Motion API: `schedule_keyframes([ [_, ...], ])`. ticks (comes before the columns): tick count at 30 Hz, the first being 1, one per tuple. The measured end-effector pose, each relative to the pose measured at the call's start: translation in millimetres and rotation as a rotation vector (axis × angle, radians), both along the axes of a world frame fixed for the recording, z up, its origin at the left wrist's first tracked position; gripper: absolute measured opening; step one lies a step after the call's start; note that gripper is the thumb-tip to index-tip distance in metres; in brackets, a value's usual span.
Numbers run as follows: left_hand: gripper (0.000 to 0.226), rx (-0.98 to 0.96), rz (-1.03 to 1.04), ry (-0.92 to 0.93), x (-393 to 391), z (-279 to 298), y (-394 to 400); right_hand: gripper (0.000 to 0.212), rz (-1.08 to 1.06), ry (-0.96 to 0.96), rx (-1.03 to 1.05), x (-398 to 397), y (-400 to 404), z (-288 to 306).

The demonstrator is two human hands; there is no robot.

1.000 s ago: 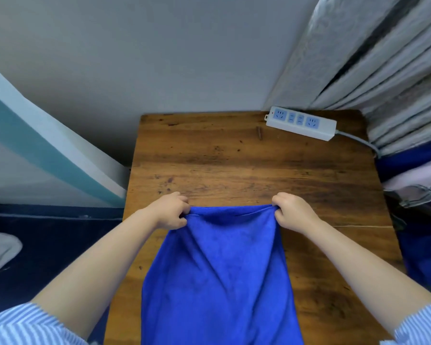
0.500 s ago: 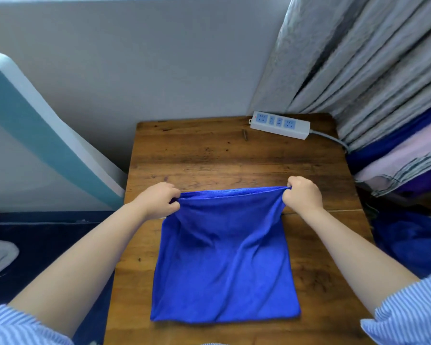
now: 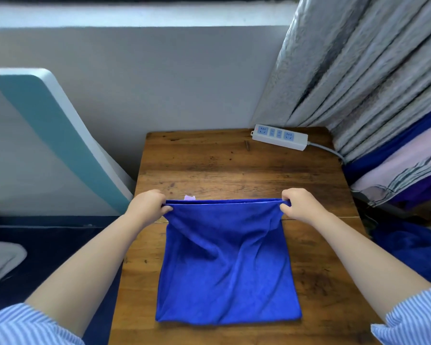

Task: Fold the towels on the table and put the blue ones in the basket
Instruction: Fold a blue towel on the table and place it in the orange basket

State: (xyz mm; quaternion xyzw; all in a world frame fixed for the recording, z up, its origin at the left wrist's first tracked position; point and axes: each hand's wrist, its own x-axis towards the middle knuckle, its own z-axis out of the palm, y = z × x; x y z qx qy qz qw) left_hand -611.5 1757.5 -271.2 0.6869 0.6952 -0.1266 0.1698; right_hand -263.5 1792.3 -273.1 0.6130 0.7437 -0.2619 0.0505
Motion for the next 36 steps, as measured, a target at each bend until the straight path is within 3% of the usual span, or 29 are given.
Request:
schedule_keyframes([
  [9,0.018,0.13,0.091,-0.147,-3.7,0.5,-11.4,0.019,0.147,-0.102,0.144,-11.4,1.0,8.9],
  [11,0.017,0.168,0.133,-0.142,-8.6,-1.7,-14.1,0.011,0.182,-0.083,0.111,-12.3,0.7,6.1],
  [15,0.018,0.176,0.204,-0.144,-14.0,-6.3,-18.7,0.023,0.277,-0.09,0.037,-18.0,0.9,-1.1],
  [25,0.014,0.193,0.322,-0.192,-10.0,-3.5,-14.3,0.017,0.415,-0.191,-0.125,-20.7,3.7,-0.6],
  [30,0.014,0.217,0.371,-0.215,-7.5,-0.9,-9.3,0.019,0.353,-0.154,-0.001,-18.4,3.0,1.2],
  [36,0.015,0.229,0.384,-0.215,-9.3,-2.3,-9.8,0.02,0.304,0.004,0.003,-12.6,4.3,8.3],
])
